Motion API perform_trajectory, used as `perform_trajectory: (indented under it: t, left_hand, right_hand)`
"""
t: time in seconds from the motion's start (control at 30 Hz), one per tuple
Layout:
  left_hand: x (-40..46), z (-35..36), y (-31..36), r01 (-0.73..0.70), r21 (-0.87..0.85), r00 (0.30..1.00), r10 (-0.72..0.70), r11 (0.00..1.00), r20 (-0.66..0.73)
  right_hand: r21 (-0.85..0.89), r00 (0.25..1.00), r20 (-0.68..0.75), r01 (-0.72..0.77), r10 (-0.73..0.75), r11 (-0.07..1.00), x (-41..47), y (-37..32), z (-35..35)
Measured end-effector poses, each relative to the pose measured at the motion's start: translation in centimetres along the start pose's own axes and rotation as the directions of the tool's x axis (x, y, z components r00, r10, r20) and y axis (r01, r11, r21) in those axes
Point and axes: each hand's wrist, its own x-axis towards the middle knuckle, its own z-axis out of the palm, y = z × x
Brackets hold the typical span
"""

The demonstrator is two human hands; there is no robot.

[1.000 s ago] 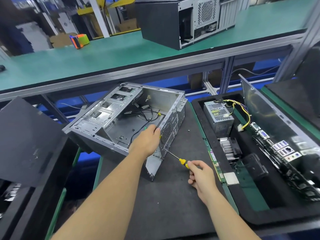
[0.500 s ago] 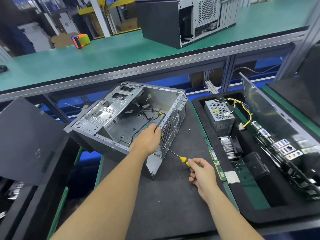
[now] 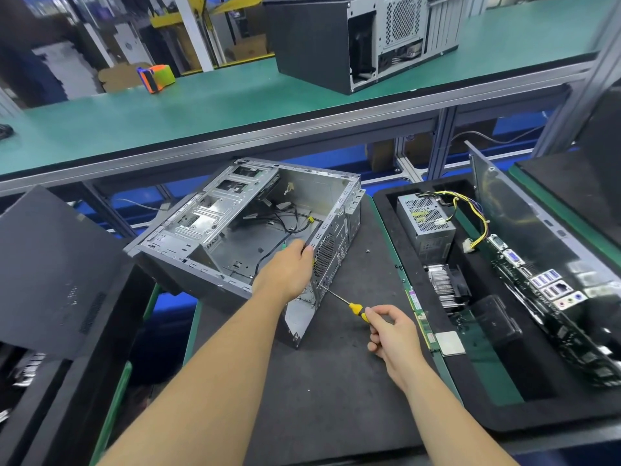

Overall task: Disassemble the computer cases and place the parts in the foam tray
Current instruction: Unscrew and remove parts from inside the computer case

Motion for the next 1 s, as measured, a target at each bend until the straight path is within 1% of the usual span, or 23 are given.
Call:
perform_trajectory:
  t: [0.07,0.17,0.23,0.27,0.3,0.37,0.4,0.47,0.57,0.6,0.63,0.7,0.73,0.77,0.8,0.83,0.87,0.93,1.0]
  left_hand:
    - [-0.2,-0.1,0.1,0.001,0.038,1.0,-0.002,0.999,0.018]
    - [-0.2,-0.2,0.5,0.0,0.135,0.999,-0.006,0.991,0.043]
    - [0.0,-0.4,0.9,0.004,0.135,0.998,-0.012,0.991,0.057]
    - [0.2,-0.5,1.1,0.008,0.121,0.998,-0.017,0.993,0.068]
    - [0.3,-0.7,1.3,0.016,0.099,0.997,-0.023,0.995,0.077]
    - [0.4,-0.7,1.5,0.038,0.042,0.995,-0.042,0.998,0.09]
    - [0.4,-0.6,1.4,0.049,0.027,0.995,-0.051,0.998,0.091]
    - [0.4,-0.1,1.2,0.051,0.04,0.995,-0.054,0.998,0.078]
    - [0.7,0.2,0.9,0.063,0.012,0.995,-0.064,0.998,0.076]
    - [0.8,0.2,0.8,0.066,0.003,0.995,-0.066,0.998,0.081]
    - [0.9,0.2,0.8,0.064,0.003,0.994,-0.064,0.998,0.083]
    - [1.0,0.2,0.7,0.054,0.01,0.995,-0.054,0.998,0.082]
    - [1.1,0.3,0.6,0.047,0.012,0.996,-0.048,0.999,0.079]
    - [1.1,0.3,0.5,0.038,0.013,0.996,-0.039,0.999,0.075]
    - [1.2,0.4,0.4,0.03,0.013,0.997,-0.031,0.999,0.071]
    - [1.3,0.4,0.4,0.024,0.011,0.997,-0.025,1.0,0.07]
    - [1.3,0.5,0.4,0.021,0.007,0.997,-0.022,1.0,0.069]
    - [1.3,0.5,0.3,0.018,0.001,0.998,-0.018,1.0,0.067]
    - [1.3,0.5,0.3,0.02,-0.004,0.998,-0.02,1.0,0.063]
  right_hand:
    - [-0.052,0.999,0.011,0.043,-0.042,0.998,0.1,-0.3,-0.3]
    - [-0.087,0.997,0.045,0.072,-0.068,0.994,0.2,-1.1,-0.8]
    - [-0.14,0.992,0.052,0.117,-0.111,0.983,0.3,-1.7,-0.9]
    - [-0.133,0.99,0.046,0.136,-0.131,0.982,0.3,-2.0,-1.0]
    - [-0.076,0.99,0.038,0.138,-0.136,0.987,0.4,-2.3,-1.0]
    - [0.096,0.995,0.026,0.09,-0.093,0.991,0.5,-2.9,-1.0]
    - [0.135,0.998,0.019,0.054,-0.057,0.989,0.6,-3.2,-1.1]
    - [0.128,0.999,0.025,-0.041,0.038,0.991,0.7,-3.7,-1.1]
    - [0.031,0.966,0.069,-0.25,0.247,0.968,0.8,-3.5,-1.3]
    - [0.007,0.954,0.064,-0.293,0.292,0.956,0.8,-3.3,-1.2]
    - [-0.001,0.954,0.043,-0.297,0.297,0.955,0.9,-2.9,-1.0]
    - [-0.011,0.973,-0.023,-0.231,0.231,0.973,1.0,-2.4,-0.4]
    - [-0.072,0.986,-0.063,-0.161,0.156,0.984,1.0,-2.4,-0.1]
    - [-0.186,0.994,-0.1,-0.066,0.048,0.98,1.1,-2.3,0.1]
    - [-0.341,0.989,-0.119,0.043,-0.089,0.939,1.1,-2.4,0.1]
    - [-0.493,0.969,-0.101,0.148,-0.226,0.857,0.9,-2.4,0.0]
    - [-0.598,0.939,-0.056,0.24,-0.339,0.764,0.8,-2.4,-0.2]
    - [-0.69,0.877,0.067,0.385,-0.476,0.612,0.5,-2.2,-0.9]
    - [-0.723,0.842,0.175,0.462,-0.511,0.513,0.2,-1.8,-1.3]
